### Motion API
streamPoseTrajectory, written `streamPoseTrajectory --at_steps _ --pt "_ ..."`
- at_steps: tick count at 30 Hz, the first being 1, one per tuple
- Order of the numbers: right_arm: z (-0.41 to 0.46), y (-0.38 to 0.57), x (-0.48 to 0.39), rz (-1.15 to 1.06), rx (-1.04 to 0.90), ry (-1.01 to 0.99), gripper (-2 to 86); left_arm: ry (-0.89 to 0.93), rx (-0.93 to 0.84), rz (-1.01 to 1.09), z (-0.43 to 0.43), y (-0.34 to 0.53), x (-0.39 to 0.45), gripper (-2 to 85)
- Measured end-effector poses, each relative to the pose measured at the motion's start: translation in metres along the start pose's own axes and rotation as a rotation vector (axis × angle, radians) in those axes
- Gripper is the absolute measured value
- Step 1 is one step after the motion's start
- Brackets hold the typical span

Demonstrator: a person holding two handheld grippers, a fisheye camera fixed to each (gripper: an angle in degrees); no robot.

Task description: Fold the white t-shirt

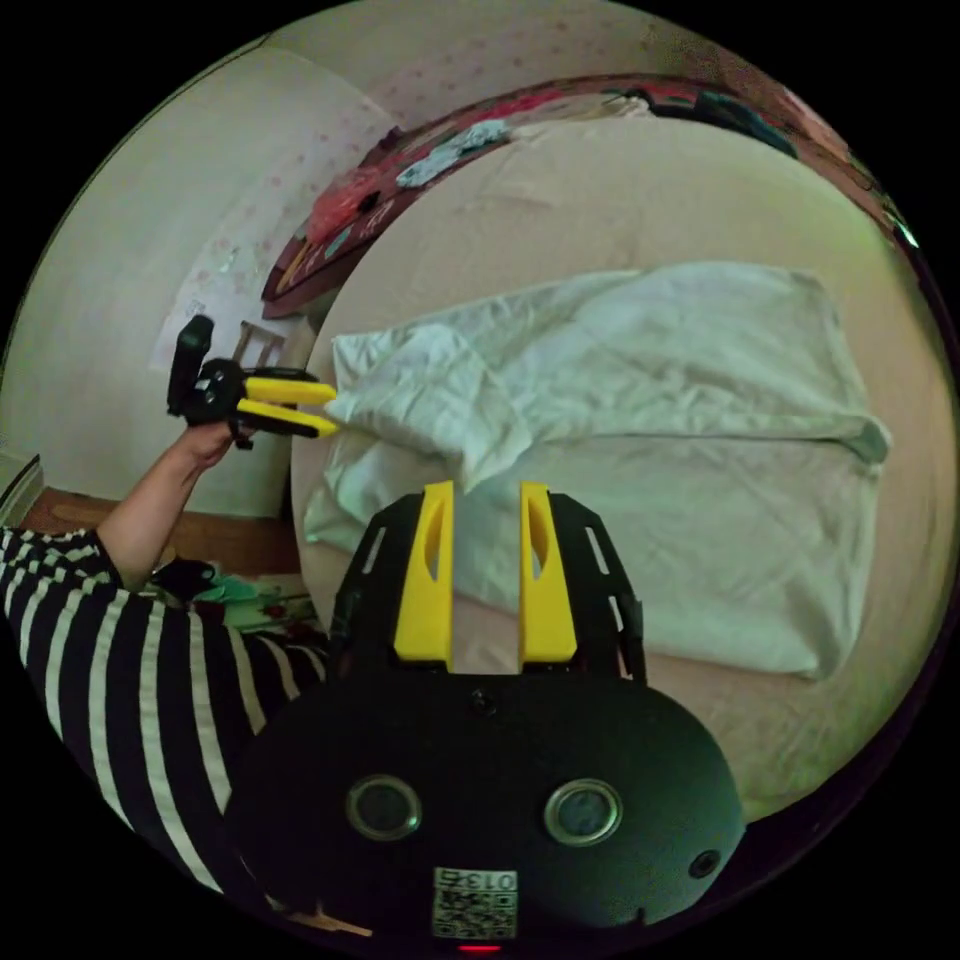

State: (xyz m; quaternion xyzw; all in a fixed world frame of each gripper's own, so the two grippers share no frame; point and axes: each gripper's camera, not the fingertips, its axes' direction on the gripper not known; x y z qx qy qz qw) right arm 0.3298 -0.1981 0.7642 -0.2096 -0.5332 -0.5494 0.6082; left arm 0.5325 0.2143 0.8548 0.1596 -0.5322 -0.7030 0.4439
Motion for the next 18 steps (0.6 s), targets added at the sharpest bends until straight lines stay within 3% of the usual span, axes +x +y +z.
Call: streamPoseTrajectory --at_steps 3,10,15,18 --pt "0.018 -0.008 -0.012 -0.025 -0.014 -0.03 6.6 -0.02 -0.076 0.062 0.013 -0.012 0.006 2.4" --pt "0.01 -0.02 -0.031 -0.12 0.003 0.067 1.8 -0.013 -0.188 0.185 0.008 -0.015 0.001 0.3" --pt "0.018 -0.013 -0.031 -0.198 -0.128 0.137 0.7 0.074 -0.182 0.124 0.01 -0.002 -0.012 0.5" --pt "-0.007 -0.025 -0.044 -0.241 -0.027 0.208 1.0 0.046 -0.178 0.107 -0.004 0.018 -0.008 0.8"
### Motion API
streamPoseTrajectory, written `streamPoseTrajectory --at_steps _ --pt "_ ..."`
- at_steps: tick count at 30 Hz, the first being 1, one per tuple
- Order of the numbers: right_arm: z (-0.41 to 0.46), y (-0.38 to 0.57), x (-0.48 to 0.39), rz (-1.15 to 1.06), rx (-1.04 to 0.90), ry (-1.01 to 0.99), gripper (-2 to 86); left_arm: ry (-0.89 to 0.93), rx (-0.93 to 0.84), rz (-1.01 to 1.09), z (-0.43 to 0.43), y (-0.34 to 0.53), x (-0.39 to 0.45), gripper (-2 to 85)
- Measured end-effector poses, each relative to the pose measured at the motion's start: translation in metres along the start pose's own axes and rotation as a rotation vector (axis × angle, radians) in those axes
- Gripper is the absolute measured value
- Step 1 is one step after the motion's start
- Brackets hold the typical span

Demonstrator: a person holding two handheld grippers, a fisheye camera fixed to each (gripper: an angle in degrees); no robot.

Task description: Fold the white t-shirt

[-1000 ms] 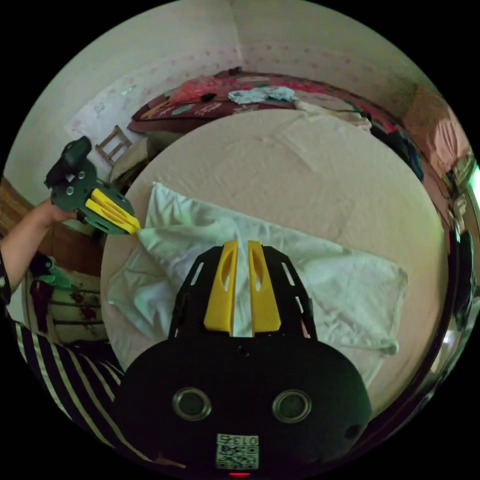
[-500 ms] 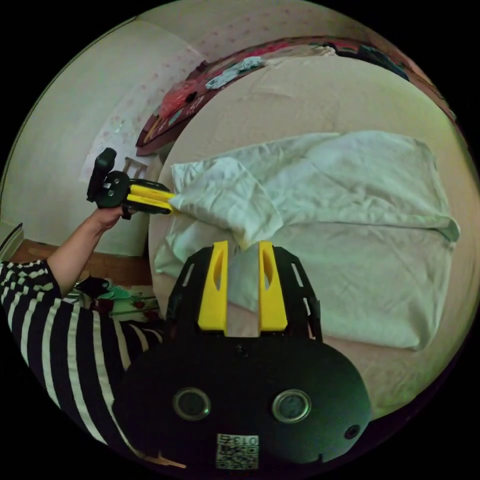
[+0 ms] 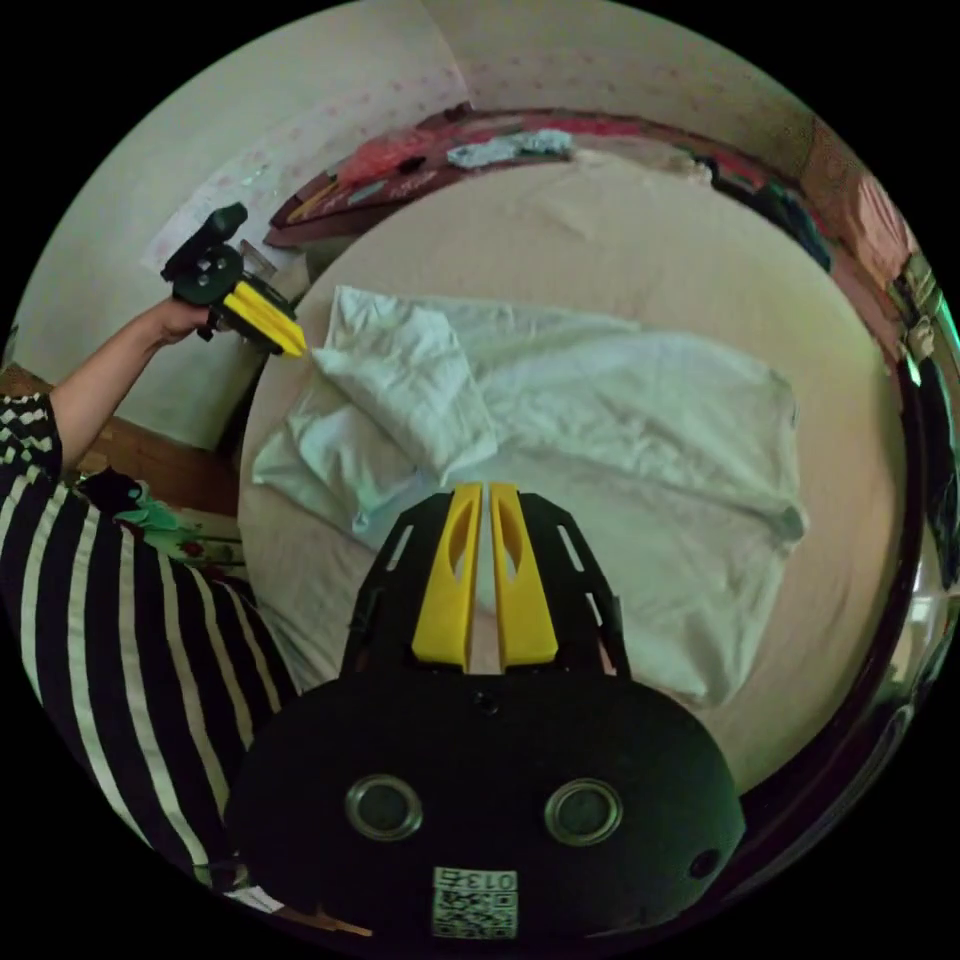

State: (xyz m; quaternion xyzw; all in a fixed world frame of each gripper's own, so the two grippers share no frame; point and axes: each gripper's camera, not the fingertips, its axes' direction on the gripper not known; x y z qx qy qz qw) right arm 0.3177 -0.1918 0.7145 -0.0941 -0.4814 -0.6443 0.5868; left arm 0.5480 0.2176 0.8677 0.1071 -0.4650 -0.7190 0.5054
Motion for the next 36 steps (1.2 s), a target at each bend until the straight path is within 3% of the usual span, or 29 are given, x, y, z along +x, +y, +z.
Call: streamPoseTrajectory --at_steps 5,10,12,15,18,22,23,24,29,33,36 --pt "-0.008 -0.077 -0.032 -0.127 0.118 0.048 0.7 -0.058 0.268 -0.094 -0.024 0.004 0.026 0.5" --pt "0.037 -0.151 -0.072 -0.248 0.024 0.078 0.1 -0.199 0.151 -0.15 0.017 -0.029 0.051 -0.2" --pt "0.061 -0.171 -0.08 -0.29 -0.073 0.121 0.0 -0.177 0.191 -0.194 0.021 -0.024 0.048 -0.3" --pt "0.053 -0.185 -0.077 -0.275 -0.063 0.114 0.0 -0.092 0.217 -0.279 0.021 -0.01 0.037 -0.2" --pt "0.019 -0.185 -0.08 -0.28 0.098 0.116 0.1 -0.168 0.276 -0.296 0.013 0.006 0.047 -0.2" --pt "0.028 -0.184 -0.093 -0.375 0.072 0.057 0.3 -0.168 0.229 -0.32 0.035 0.006 0.05 0.1" --pt "0.045 -0.187 -0.097 -0.404 -0.024 0.09 0.5 -0.168 0.247 -0.332 0.035 0.008 0.049 0.2" --pt "0.056 -0.19 -0.098 -0.406 -0.109 0.122 0.7 -0.143 0.24 -0.367 0.035 0.012 0.046 0.6" --pt "0.022 -0.218 -0.11 -0.474 0.096 0.002 4.9 -0.135 0.298 -0.576 0.027 0.067 0.055 5.5" --pt "0.045 -0.262 -0.139 -0.636 -0.008 -0.086 8.2 0.048 0.35 -0.718 0.045 0.113 0.081 8.7" --pt "0.068 -0.286 -0.159 -0.737 -0.073 -0.081 8.9 0.045 0.307 -0.749 0.061 0.115 0.106 10.7"
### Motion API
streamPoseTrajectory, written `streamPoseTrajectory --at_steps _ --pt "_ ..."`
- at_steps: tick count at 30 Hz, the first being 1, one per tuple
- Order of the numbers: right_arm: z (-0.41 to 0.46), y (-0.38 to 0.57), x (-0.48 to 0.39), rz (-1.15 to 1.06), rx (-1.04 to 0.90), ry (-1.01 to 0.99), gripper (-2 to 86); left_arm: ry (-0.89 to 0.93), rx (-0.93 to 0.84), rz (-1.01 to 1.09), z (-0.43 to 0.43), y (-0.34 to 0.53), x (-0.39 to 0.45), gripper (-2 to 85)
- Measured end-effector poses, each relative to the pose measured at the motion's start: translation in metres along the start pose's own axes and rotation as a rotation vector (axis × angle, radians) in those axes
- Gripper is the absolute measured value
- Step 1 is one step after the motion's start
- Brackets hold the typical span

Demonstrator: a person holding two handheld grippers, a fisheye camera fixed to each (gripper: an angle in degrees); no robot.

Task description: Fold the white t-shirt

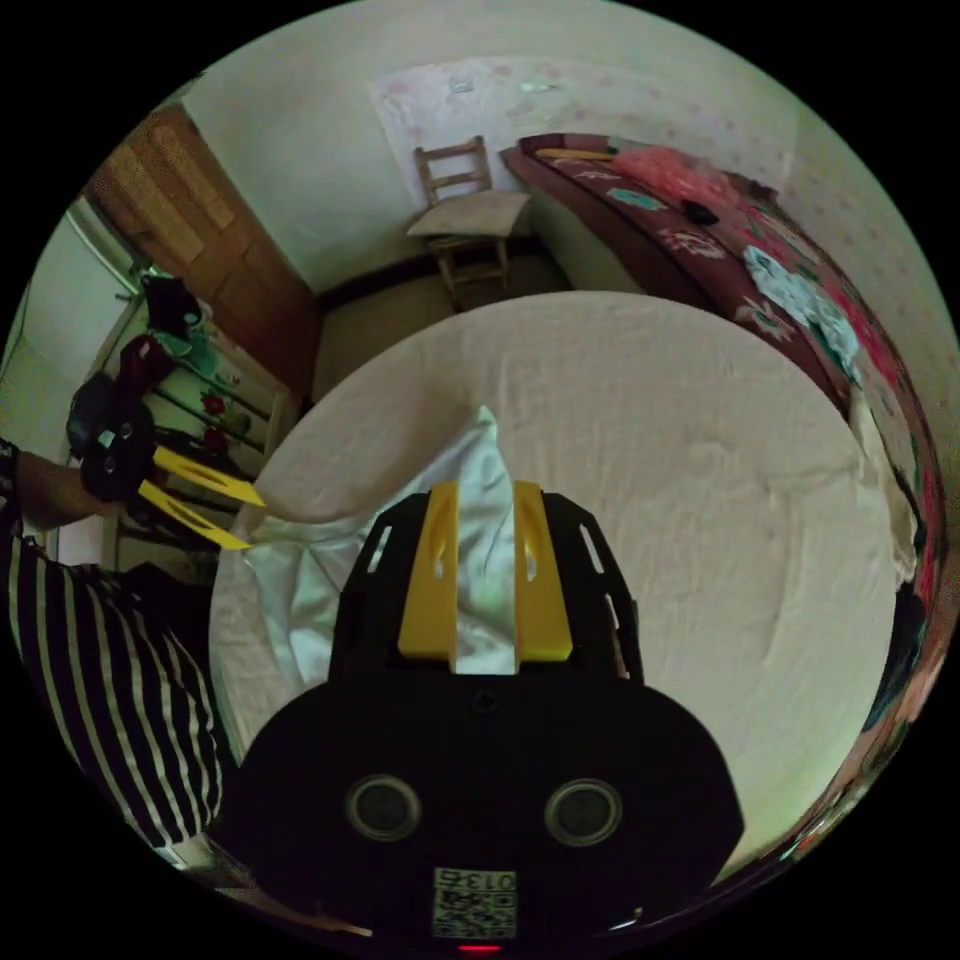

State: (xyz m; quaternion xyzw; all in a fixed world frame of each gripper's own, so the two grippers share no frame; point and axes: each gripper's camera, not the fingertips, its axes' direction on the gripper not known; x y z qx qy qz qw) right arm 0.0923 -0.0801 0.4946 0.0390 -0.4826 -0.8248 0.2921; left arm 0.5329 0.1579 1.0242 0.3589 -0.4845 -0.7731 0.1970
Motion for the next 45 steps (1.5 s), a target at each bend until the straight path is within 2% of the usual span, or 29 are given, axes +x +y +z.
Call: streamPoseTrajectory --at_steps 2,5,10,13,19,25,30,34,39,45 --pt "0.009 -0.014 0.001 -0.044 -0.029 -0.002 9.3 -0.042 -0.004 -0.015 0.008 0.006 0.009 11.8" --pt "0.02 -0.028 0.0 -0.102 -0.065 -0.012 9.2 0.013 -0.005 -0.04 0.022 0.006 0.016 11.5" --pt "0.038 -0.035 -0.002 -0.148 -0.131 -0.022 4.4 -0.001 -0.019 -0.125 0.035 0.002 0.012 6.3" --pt "0.041 -0.027 -0.004 -0.154 -0.152 0.067 2.8 0.02 -0.046 -0.133 0.041 -0.002 0.017 3.8" --pt "-0.001 0.016 0.008 -0.157 -0.034 0.052 1.7 0.057 0.027 -0.089 0.024 -0.002 0.04 2.3" --pt "-0.076 0.103 0.039 -0.142 0.129 0.042 1.5 0.176 0.103 0.117 -0.002 -0.026 0.095 2.1" --pt "-0.14 0.222 0.07 -0.088 0.192 0.122 1.5 0.269 0.159 0.343 0.002 -0.066 0.169 2.1" --pt "-0.166 0.306 0.096 0.006 0.166 0.185 1.5 0.349 0.164 0.524 0.029 -0.109 0.239 2.0" --pt "-0.17 0.42 0.131 0.156 0.098 0.258 1.8 0.372 0.101 0.615 0.085 -0.159 0.31 2.1" --pt "-0.155 0.518 0.161 0.307 0.072 0.227 2.9 0.281 0.026 0.707 0.145 -0.184 0.379 2.6"
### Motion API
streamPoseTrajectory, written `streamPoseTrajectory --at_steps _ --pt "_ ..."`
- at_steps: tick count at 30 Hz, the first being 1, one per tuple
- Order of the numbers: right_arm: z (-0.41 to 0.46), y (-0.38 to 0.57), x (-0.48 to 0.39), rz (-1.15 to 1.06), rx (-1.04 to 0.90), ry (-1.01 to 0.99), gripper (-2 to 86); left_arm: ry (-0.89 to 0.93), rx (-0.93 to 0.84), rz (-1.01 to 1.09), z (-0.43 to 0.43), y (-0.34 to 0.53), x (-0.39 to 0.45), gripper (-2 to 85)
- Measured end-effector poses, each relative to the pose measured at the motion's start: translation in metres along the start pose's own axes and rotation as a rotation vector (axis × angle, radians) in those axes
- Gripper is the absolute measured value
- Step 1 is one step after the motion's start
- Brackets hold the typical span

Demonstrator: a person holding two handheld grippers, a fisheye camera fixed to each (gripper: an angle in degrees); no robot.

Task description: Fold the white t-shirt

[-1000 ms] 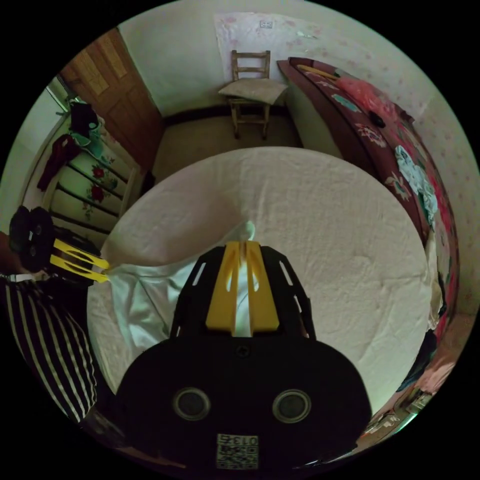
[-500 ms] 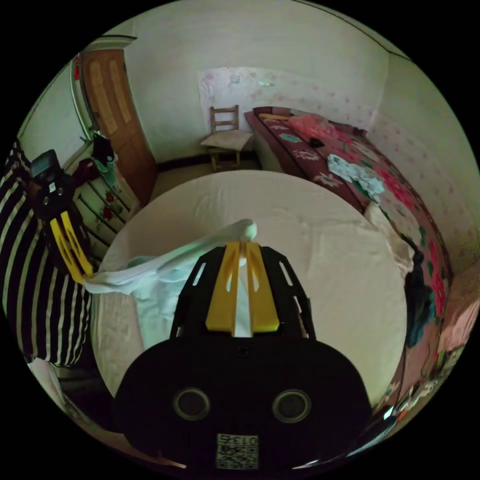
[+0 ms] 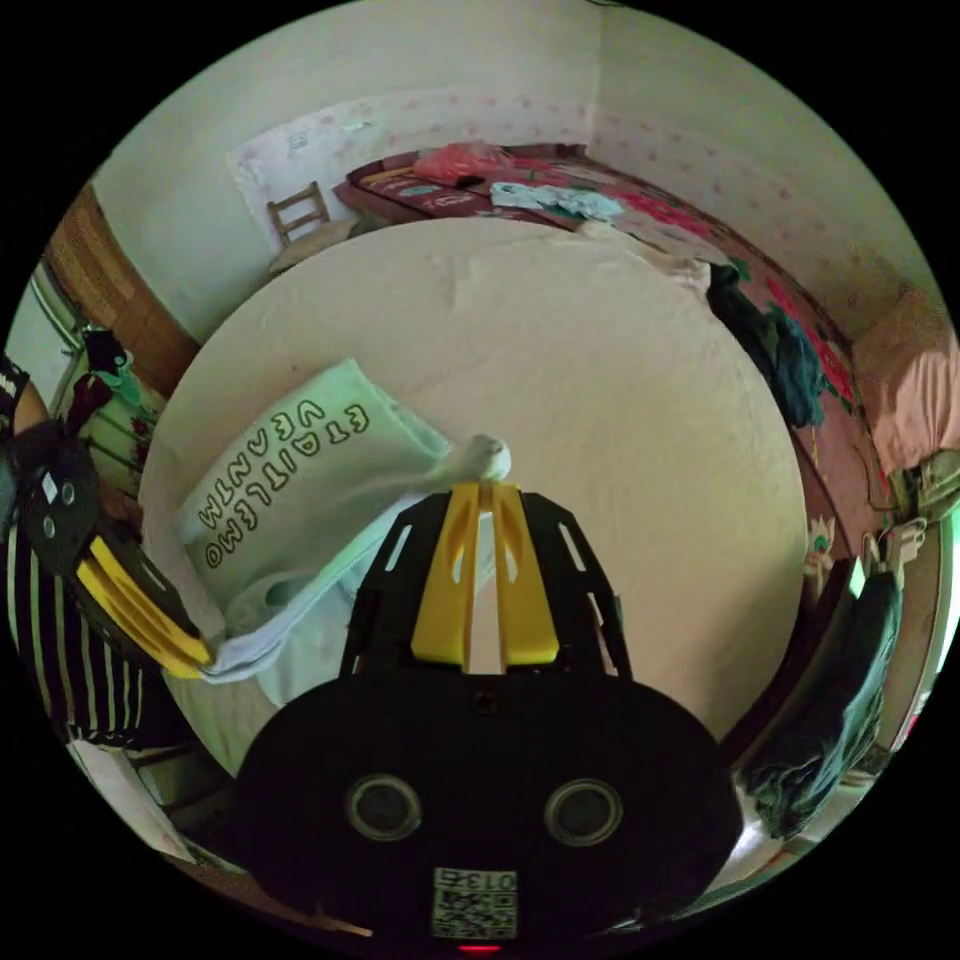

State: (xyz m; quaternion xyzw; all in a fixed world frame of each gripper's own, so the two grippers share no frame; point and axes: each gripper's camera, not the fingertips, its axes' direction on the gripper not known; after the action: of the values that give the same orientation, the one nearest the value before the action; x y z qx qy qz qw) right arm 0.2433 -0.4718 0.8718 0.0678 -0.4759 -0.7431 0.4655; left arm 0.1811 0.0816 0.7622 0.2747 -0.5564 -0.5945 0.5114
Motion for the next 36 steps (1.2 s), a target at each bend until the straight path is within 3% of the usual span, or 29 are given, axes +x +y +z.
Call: streamPoseTrajectory --at_steps 8,12,15,18,22,24,27,32,36 --pt "-0.01 0.081 0.05 0.225 -0.011 0.005 7.5 0.123 -0.106 0.008 0.073 -0.028 0.006 10.6" --pt "-0.051 0.122 0.065 0.385 0.163 0.002 8.2 0.21 -0.042 0.113 0.049 -0.028 0.035 12.6" --pt "-0.052 0.138 0.064 0.417 0.154 -0.026 9.0 0.296 0.048 0.189 0.021 -0.026 0.043 11.7" --pt "-0.031 0.151 0.068 0.439 0.073 -0.047 8.9 0.227 0.156 0.158 0.001 -0.024 0.026 10.0" --pt "-0.009 0.161 0.075 0.479 0.0 -0.115 5.8 -0.25 0.087 -0.033 0.018 -0.025 -0.027 7.6" --pt "-0.005 0.162 0.07 0.453 -0.047 -0.08 3.5 -0.322 0.031 -0.142 0.035 -0.023 -0.058 6.9" --pt "-0.016 0.16 0.05 0.322 -0.037 0.048 2.5 -0.341 -0.064 -0.239 0.056 -0.016 -0.089 5.3" --pt "-0.027 0.163 0.018 0.138 0.122 0.205 2.1 -0.434 -0.023 -0.304 0.059 -0.003 -0.084 3.9" --pt "0.0 0.175 0.026 0.245 -0.048 0.189 3.3 -0.347 -0.003 -0.319 0.063 -0.001 -0.084 5.1"
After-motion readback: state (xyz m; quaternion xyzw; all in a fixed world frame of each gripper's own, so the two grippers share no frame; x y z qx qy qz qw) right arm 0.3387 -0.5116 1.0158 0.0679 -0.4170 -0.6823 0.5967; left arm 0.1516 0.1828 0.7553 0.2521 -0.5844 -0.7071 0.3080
